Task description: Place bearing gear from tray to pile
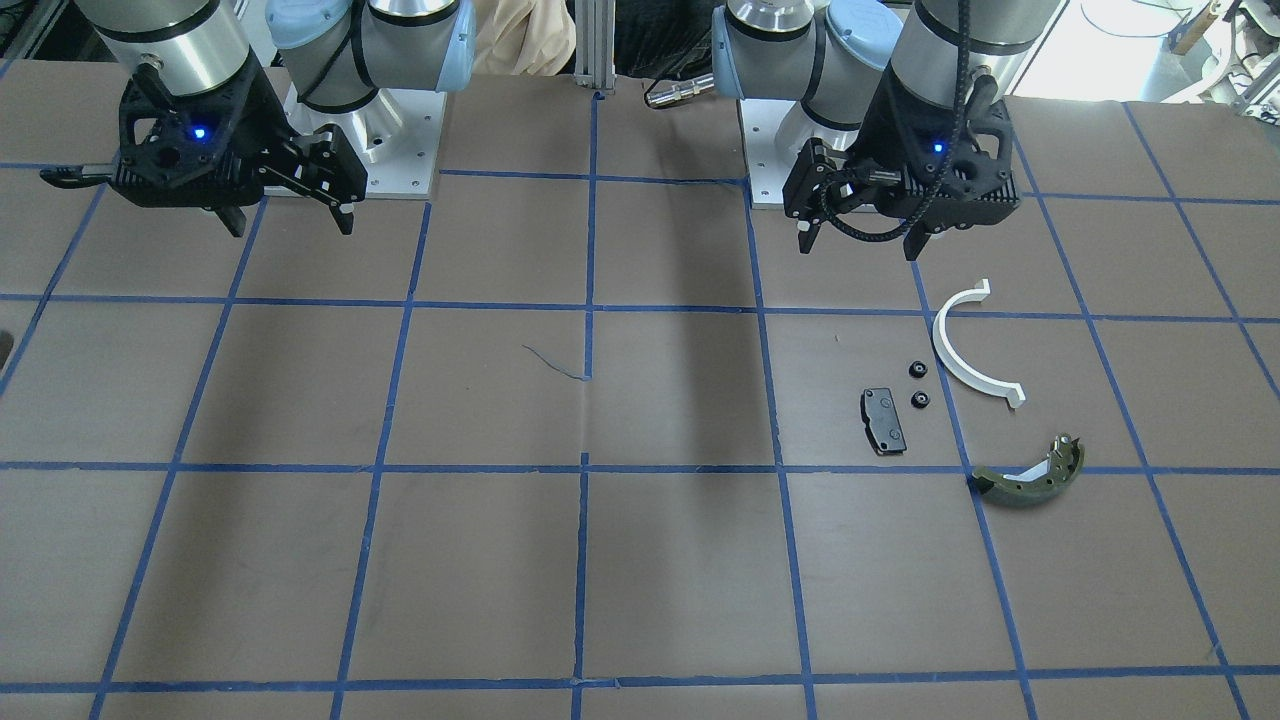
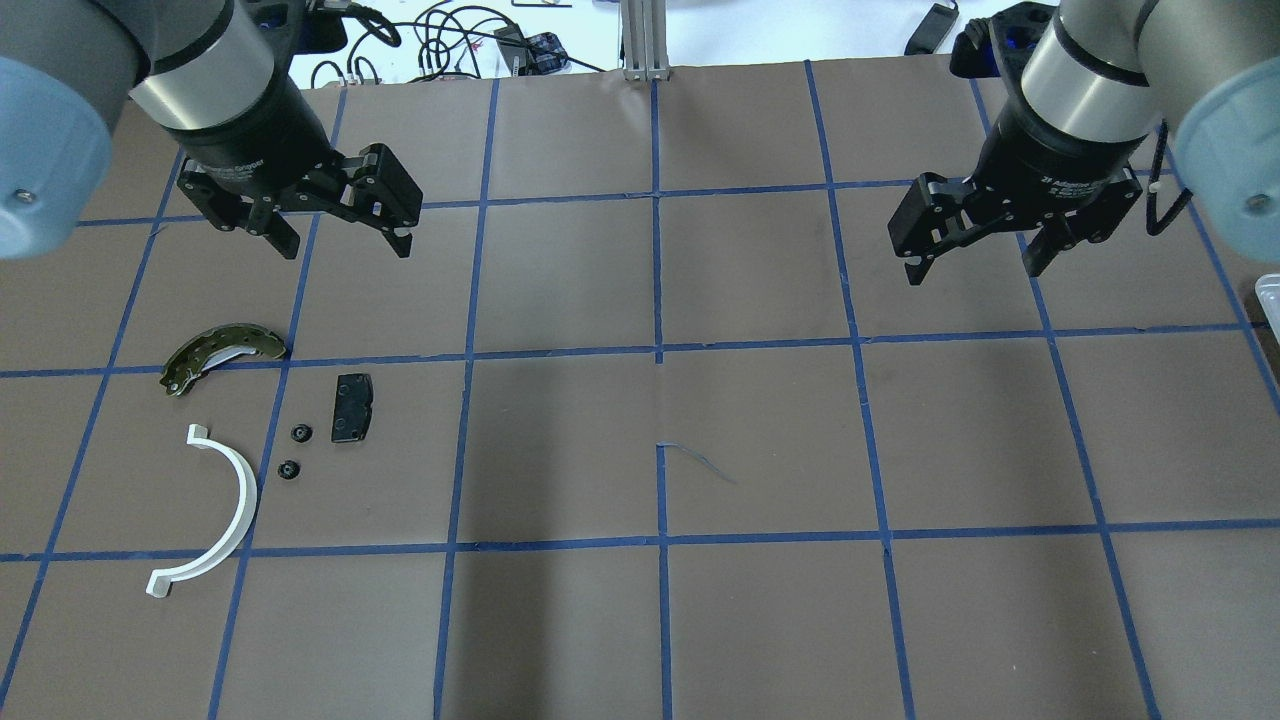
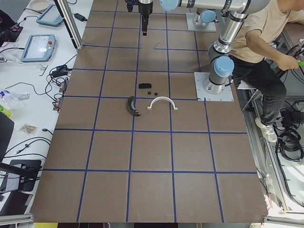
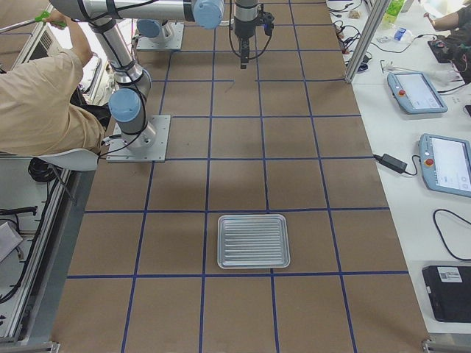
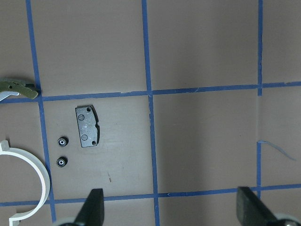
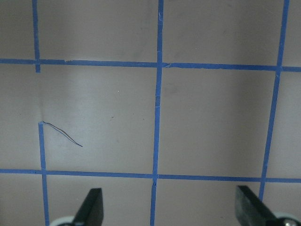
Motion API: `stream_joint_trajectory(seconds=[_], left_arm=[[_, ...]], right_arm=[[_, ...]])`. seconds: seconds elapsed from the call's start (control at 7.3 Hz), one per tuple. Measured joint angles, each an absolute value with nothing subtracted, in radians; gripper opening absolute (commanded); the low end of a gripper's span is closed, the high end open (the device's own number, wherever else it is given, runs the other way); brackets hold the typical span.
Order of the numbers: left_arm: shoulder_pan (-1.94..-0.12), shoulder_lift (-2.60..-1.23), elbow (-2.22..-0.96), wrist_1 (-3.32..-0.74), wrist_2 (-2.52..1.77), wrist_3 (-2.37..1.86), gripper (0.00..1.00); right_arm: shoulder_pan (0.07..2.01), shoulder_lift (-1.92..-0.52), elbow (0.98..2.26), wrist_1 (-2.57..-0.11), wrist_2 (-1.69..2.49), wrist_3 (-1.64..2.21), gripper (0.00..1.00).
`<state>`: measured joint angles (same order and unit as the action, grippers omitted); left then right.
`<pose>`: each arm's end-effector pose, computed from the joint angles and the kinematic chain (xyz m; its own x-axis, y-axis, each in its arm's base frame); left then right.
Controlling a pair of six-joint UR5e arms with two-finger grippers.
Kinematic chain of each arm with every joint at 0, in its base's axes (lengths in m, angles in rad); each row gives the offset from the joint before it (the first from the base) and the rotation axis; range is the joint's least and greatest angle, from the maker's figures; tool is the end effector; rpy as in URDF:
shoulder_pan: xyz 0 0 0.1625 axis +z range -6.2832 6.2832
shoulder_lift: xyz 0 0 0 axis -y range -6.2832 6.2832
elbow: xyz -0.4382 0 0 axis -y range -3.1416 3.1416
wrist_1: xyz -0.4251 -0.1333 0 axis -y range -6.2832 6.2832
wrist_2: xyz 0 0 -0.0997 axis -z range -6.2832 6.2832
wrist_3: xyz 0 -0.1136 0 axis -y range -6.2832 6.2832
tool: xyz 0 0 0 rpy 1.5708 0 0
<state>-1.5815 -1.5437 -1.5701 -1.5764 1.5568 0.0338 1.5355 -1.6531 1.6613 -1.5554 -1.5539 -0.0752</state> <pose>-0.1404 -0.5138 0.5010 -0.9989 0.0448 0.0132 0.0445 0.9988 -0.0227 0.1180 -0.4905 0.4798 -0.9990 -0.0395 -0.0186 -0.0399 0.9990 0.0223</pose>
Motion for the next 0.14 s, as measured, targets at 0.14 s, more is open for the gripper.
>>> stream_joint_trajectory(seconds=[0.14], left_arm=[[-1.577,-1.541,-1.573,-1.576,1.558,0.035,1.00]], right_arm=[[1.536,-1.653,1.661,-1.555,-1.553,-0.075,1.00]])
